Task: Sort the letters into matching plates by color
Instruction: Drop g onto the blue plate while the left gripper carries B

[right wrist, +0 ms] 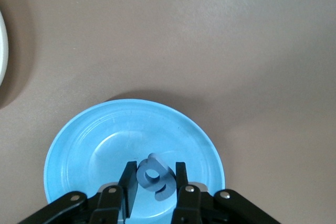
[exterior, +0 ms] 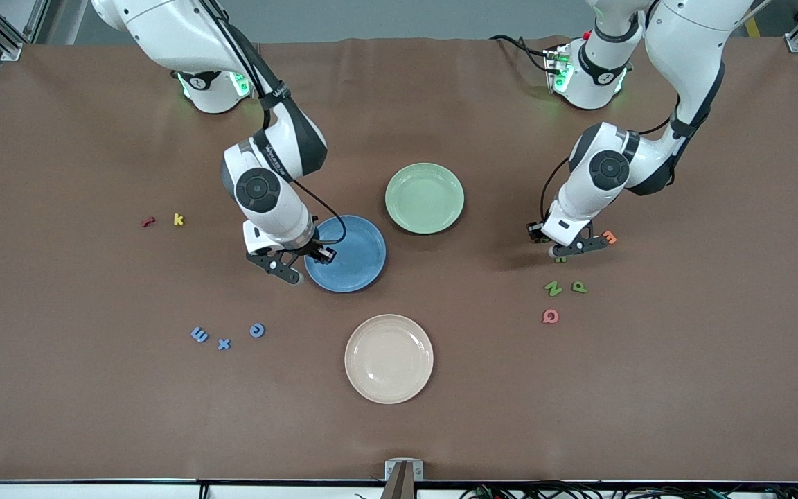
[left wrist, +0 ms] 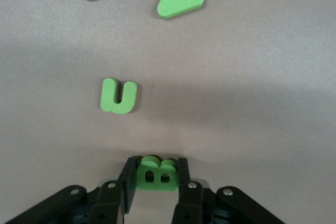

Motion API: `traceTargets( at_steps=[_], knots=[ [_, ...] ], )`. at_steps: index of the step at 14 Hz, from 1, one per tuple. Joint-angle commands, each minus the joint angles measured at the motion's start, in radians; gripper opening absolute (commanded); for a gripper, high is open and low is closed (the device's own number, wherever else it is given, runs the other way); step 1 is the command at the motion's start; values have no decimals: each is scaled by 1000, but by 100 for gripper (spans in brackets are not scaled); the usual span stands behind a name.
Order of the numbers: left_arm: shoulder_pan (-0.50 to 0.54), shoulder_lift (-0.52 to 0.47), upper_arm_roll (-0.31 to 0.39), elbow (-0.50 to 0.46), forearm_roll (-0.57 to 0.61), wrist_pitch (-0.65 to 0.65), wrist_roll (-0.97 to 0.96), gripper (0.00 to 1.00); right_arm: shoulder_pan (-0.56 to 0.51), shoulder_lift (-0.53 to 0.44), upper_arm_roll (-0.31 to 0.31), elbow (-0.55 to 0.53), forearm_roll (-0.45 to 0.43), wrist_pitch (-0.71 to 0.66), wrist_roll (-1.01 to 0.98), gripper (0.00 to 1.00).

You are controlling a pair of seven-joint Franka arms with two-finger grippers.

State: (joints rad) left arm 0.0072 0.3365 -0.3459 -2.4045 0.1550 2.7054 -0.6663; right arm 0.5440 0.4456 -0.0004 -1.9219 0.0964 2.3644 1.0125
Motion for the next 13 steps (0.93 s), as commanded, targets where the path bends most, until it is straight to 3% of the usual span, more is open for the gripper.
traceTargets(
  at_steps=[1,4,9,13],
  knots=[
    [-21,-51,-34,27,24,-97,-88,27,17,-8,-12,-9,20,7,25,100],
    [-21,-62,-128,83,24,-208,-202,27,-1,-8,-20,-6,9,0,-20,100],
    [-27,-47,-297,169,18,-306,-427,27,-205,-10,-21,-6,9,-10,-442,100],
    [-136,10,-317,218,15,-308,-577,27,-361,24,-21,32,5,7,-762,98]
  ],
)
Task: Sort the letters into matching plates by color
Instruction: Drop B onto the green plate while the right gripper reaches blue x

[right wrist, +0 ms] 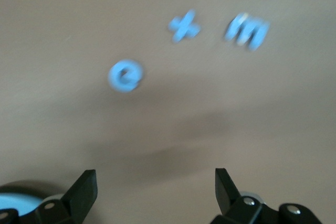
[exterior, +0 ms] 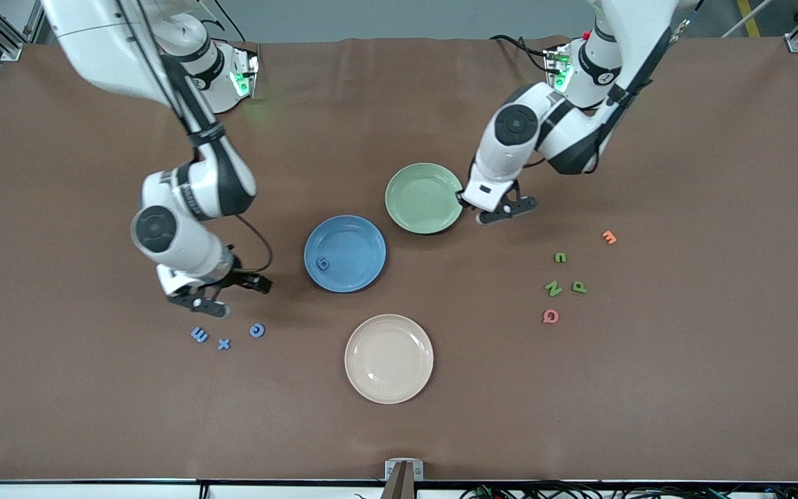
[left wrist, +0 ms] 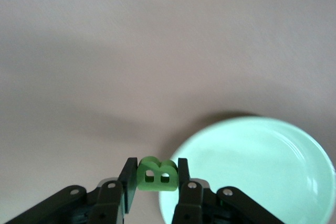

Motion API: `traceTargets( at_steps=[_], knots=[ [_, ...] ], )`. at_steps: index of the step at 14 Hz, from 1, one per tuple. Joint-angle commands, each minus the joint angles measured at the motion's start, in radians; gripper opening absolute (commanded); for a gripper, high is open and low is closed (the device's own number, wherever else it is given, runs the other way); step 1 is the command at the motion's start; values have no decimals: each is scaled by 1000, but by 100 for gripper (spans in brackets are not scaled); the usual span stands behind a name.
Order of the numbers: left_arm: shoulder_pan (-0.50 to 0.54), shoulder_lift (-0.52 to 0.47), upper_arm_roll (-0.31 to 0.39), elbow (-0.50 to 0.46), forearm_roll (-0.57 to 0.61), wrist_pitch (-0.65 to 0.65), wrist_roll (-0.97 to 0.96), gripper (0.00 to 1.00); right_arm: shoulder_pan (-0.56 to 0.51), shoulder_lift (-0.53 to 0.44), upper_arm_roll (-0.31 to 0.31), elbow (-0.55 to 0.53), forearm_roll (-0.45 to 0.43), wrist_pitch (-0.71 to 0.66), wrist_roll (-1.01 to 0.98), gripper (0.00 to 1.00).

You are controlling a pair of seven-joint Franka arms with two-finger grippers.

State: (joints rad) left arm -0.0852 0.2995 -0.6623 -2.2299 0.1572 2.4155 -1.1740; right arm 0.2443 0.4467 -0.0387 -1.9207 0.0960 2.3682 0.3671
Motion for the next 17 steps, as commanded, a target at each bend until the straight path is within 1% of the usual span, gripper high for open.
traceTargets(
  at_steps=[1,2,3,4,6,7,11,12,13,14,15,17],
  knots=[
    [-68,64,0,55,13,-19,-91,27,-83,44,17,54,5,3,-170,98],
    [-89,82,1,64,15,-18,-111,27,-92,70,17,80,5,3,-197,97],
    [-109,101,1,70,19,-18,-131,27,-108,102,17,113,2,5,-214,94],
    [-132,121,4,73,22,-18,-145,27,-115,131,17,141,-4,5,-241,82],
    [-151,153,7,81,44,-16,-153,27,-141,187,17,192,-6,5,-290,76],
    [-153,164,7,84,59,-15,-171,27,-146,208,17,212,-15,5,-310,71],
    [-168,187,7,102,93,-16,-199,28,-168,280,16,290,-76,6,-324,69],
    [-168,190,7,104,96,-16,-199,32,-168,290,16,293,-79,6,-324,69],
    [-168,190,7,108,97,-16,-199,57,-168,299,16,307,-79,6,-324,69],
    [-168,190,7,108,97,-16,-197,97,-166,309,16,316,-79,9,-324,69],
    [-165,188,7,108,97,-16,-194,100,-166,322,16,322,-79,23,-324,69],
    [-151,179,6,105,97,-18,-188,100,-165,342,16,322,-79,66,-324,69]
  ],
)
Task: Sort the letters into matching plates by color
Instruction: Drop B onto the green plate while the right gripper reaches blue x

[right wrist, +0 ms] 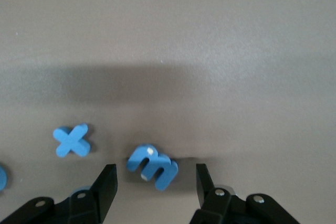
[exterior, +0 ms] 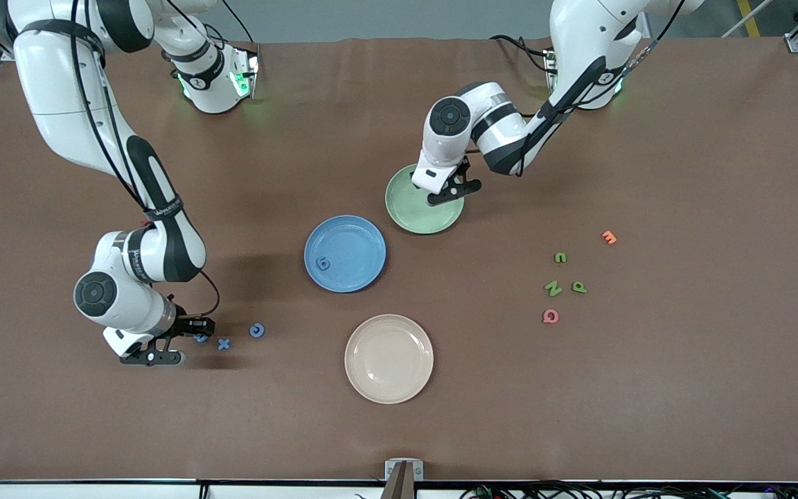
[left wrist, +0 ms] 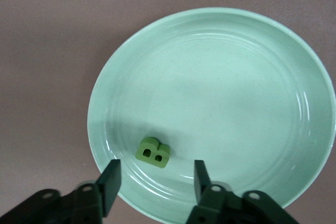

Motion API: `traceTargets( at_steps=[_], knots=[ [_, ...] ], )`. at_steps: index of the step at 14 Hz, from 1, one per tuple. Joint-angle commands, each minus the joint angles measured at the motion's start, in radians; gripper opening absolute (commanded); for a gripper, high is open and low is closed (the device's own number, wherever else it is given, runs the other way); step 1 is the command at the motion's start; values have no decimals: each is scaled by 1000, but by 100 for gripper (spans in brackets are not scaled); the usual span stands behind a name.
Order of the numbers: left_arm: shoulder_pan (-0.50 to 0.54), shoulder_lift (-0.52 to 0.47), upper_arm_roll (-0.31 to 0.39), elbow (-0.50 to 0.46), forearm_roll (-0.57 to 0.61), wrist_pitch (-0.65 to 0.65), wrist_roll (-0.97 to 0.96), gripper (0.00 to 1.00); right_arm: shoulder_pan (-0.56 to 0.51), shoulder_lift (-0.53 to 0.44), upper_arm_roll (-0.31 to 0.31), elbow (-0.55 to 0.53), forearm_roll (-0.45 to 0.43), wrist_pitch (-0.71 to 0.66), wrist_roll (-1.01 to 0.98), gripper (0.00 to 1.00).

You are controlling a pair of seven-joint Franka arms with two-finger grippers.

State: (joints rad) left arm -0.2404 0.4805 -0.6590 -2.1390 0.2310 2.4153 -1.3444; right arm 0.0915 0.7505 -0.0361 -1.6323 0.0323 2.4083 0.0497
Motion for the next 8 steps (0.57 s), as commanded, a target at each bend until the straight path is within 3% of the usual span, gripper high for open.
traceTargets(
  at_steps=[1,3,4,8],
  knots=[
    [9,-9,2,14,24,-19,-16,100,-9,41,13,34,-14,34,-7,69],
    [50,-31,1,10,24,-22,20,100,-10,46,13,34,-14,35,-7,69],
    [73,-42,1,4,24,-22,63,100,-10,47,13,34,-14,35,-7,63],
    [167,-69,1,2,22,-24,185,100,-10,47,15,34,-12,34,-1,6]
  ],
)
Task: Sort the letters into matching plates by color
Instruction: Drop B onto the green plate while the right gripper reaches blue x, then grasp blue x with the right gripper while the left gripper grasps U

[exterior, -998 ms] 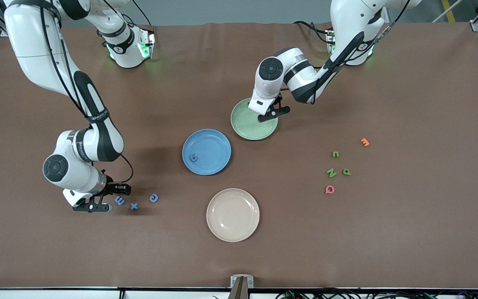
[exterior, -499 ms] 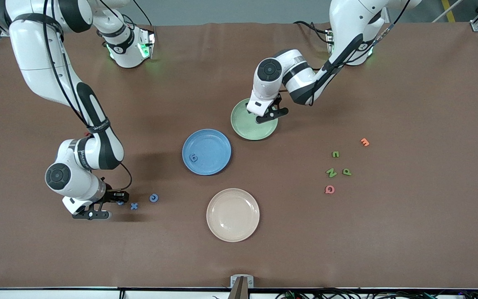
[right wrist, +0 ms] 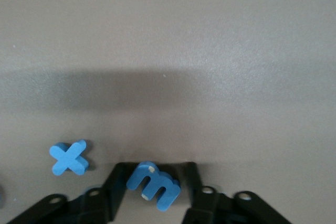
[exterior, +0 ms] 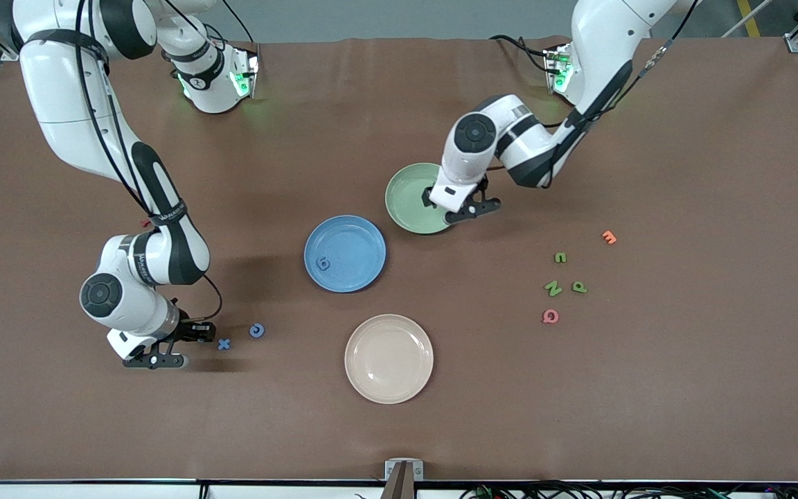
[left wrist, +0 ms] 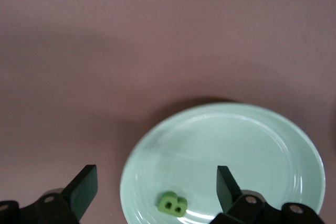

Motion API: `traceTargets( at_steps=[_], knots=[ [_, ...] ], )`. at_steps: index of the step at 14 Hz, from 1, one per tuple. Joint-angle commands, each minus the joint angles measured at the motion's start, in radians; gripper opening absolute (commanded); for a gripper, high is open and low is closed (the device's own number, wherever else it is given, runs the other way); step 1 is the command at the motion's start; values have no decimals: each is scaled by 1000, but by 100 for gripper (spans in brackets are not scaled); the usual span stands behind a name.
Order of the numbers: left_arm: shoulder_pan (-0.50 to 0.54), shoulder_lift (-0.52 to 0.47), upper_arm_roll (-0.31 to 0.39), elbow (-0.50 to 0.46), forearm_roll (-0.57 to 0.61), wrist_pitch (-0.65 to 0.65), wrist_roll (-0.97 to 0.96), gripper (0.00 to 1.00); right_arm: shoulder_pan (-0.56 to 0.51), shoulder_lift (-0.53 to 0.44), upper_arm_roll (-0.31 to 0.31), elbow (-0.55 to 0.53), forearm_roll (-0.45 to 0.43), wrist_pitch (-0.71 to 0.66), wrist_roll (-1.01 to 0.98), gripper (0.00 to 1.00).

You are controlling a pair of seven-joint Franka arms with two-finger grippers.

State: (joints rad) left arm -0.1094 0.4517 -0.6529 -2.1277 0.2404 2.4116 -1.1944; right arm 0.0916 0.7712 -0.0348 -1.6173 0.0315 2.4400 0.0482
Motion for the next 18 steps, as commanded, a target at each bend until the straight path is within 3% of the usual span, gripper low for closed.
traceTargets(
  at_steps=[1,7,10,15,16,17,18],
  knots=[
    [66,-50,-5,-9,13,-23,77,99,-4,25,12,19,-10,-1,8,3],
    [229,-102,-4,-46,49,-25,306,99,45,-20,18,19,2,-125,166,1],
    [299,-96,-5,-44,144,-23,338,99,43,-27,18,13,4,-125,167,1],
    [387,-73,-5,-44,191,-14,404,99,46,-26,19,20,4,-122,167,2],
    [401,-70,-5,-43,191,-9,429,99,46,-24,19,27,4,-119,165,15],
    [418,-62,-5,-41,192,-8,459,99,46,-23,19,40,5,-121,162,48],
    [428,-51,-4,-38,201,-8,479,99,48,-20,19,54,5,-122,163,73]
  ],
)
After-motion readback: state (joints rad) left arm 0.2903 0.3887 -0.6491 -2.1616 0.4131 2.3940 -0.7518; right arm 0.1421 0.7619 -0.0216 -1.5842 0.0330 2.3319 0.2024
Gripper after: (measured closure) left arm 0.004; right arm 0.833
